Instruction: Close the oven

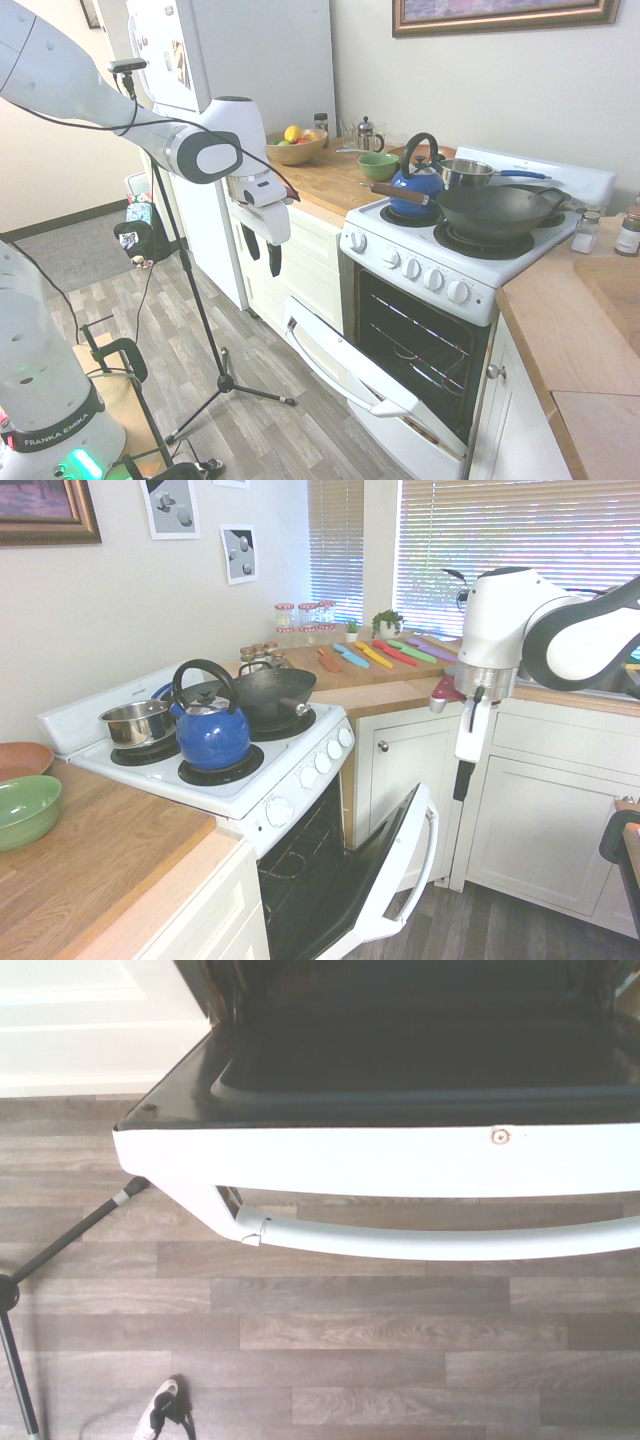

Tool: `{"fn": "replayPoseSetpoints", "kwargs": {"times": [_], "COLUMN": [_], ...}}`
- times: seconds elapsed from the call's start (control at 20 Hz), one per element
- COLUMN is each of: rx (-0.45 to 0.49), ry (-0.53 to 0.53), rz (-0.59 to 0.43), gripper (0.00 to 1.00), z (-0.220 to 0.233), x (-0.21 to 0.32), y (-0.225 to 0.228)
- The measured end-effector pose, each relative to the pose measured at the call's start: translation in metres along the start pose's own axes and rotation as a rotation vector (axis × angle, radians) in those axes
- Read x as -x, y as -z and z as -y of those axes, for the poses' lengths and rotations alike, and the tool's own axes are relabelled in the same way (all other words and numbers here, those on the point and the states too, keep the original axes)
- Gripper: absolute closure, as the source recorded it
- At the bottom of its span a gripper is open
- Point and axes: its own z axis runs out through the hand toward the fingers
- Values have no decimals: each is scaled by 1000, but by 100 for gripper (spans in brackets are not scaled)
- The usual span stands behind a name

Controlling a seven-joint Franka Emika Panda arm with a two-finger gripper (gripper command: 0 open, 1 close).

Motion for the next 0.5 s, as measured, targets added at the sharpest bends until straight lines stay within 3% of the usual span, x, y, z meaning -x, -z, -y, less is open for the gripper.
{"fn": "replayPoseSetpoints", "kwargs": {"times": [0.25, 0.5], "rx": [16, 44], "ry": [-20, -10], "rz": [14, 49], "gripper": [0, 0], "z": [1, 6], "x": [-1, -4], "y": [-9, -59]}}
